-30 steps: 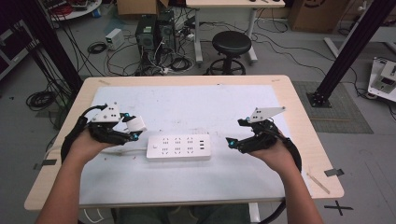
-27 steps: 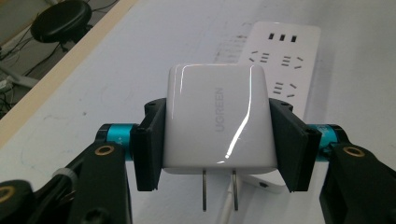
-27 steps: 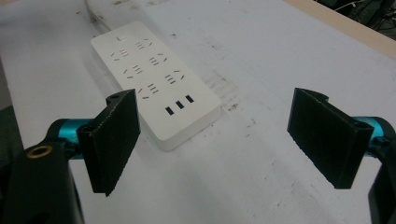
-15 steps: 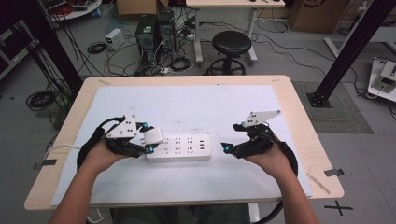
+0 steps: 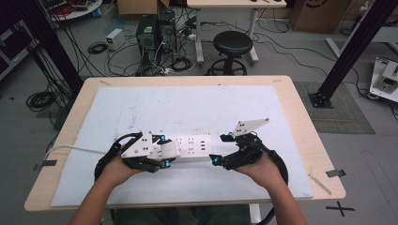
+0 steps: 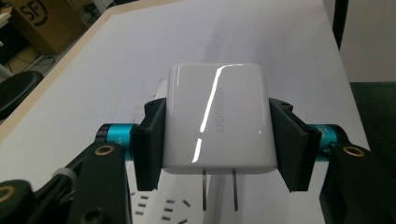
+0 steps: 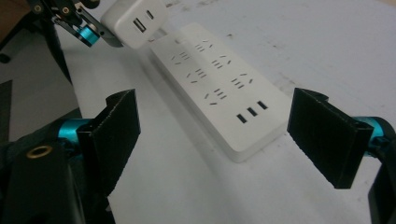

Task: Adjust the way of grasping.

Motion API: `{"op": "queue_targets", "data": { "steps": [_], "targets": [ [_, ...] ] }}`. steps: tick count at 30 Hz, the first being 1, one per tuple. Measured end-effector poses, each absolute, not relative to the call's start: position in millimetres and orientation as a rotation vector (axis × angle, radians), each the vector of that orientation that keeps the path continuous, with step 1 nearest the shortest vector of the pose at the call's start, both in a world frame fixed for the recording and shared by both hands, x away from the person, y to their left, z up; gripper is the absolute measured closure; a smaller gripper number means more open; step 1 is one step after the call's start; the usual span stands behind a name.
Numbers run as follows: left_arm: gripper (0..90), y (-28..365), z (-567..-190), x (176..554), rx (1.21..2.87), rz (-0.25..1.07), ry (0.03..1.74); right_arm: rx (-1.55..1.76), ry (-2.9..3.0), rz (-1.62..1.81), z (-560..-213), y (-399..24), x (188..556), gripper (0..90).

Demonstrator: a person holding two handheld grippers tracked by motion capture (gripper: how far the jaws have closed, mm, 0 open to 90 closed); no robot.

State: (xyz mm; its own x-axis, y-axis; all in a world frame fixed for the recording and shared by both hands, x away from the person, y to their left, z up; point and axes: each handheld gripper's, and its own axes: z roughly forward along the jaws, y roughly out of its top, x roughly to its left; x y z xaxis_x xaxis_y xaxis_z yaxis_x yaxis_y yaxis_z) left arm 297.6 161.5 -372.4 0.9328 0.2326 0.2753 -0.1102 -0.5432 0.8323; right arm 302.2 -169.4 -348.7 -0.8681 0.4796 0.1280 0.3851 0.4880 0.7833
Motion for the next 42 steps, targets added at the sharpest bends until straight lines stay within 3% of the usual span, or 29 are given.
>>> {"op": "queue_targets", "data": {
  "steps": [30, 42],
  "targets": [
    [42.5, 124.7, -390.9, 258.7, 2.025, 0.683, -0.102, 0.931, 2.772, 1.707, -390.0, -115.8, 305.4, 17.6],
    [42.5, 121.0, -389.1, 255.1, 2.006, 0.694, -0.118, 0.976, 2.777, 1.823, -396.5, -111.8, 309.3, 32.1]
  ]
}}
